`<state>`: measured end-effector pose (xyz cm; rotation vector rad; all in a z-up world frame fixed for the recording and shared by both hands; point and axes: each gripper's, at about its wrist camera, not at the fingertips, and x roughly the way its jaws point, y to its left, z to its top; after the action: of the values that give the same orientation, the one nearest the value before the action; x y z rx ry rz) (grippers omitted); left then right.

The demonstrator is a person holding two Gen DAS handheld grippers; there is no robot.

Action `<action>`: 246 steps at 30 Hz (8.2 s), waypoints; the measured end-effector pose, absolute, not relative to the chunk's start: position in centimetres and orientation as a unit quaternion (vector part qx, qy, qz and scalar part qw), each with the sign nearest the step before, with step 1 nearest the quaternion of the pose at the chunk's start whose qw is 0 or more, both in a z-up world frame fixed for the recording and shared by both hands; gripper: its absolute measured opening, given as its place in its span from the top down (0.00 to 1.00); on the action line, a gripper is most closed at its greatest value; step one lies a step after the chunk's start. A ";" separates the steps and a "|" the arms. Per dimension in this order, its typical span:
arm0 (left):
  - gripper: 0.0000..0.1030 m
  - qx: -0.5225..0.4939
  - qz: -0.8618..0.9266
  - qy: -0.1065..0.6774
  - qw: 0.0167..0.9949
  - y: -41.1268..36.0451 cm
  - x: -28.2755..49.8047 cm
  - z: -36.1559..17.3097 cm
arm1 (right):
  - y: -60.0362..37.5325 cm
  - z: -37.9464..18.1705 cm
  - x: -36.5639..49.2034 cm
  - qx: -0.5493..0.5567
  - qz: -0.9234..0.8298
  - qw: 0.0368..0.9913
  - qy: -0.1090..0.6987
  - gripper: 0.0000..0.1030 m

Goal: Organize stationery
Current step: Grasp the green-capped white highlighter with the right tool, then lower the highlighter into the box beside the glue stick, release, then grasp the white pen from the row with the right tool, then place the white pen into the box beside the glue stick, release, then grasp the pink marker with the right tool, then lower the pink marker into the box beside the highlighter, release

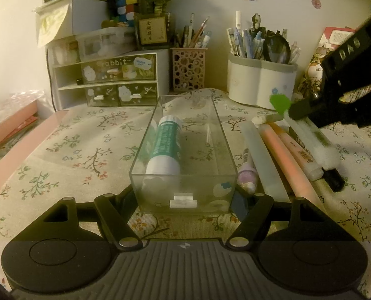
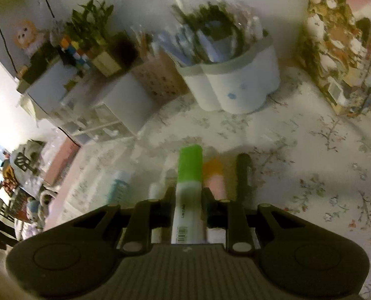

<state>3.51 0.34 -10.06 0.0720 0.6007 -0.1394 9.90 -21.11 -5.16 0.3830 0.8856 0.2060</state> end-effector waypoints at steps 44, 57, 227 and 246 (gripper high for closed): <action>0.30 0.036 -0.073 0.295 0.952 0.4 3.5 -10.1 | -11.8 -6.4 14.6 0.190 0.176 0.841 0.475 0.78; 0.30 0.036 -0.073 0.294 0.952 0.5 3.5 -10.1 | -14.2 -5.3 12.9 0.203 0.178 0.851 0.451 0.75; 0.30 0.031 -0.054 0.282 0.958 0.8 1.2 -10.3 | -17.0 -4.7 6.9 0.150 0.117 0.898 0.396 0.96; 0.30 0.031 -0.053 0.277 0.959 0.7 1.1 -10.4 | -14.8 -7.0 8.1 0.019 0.100 0.901 0.421 0.78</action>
<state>1.11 0.72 -10.40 0.0639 0.5626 -0.1085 8.11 -14.81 -7.04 0.0395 0.8718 0.2068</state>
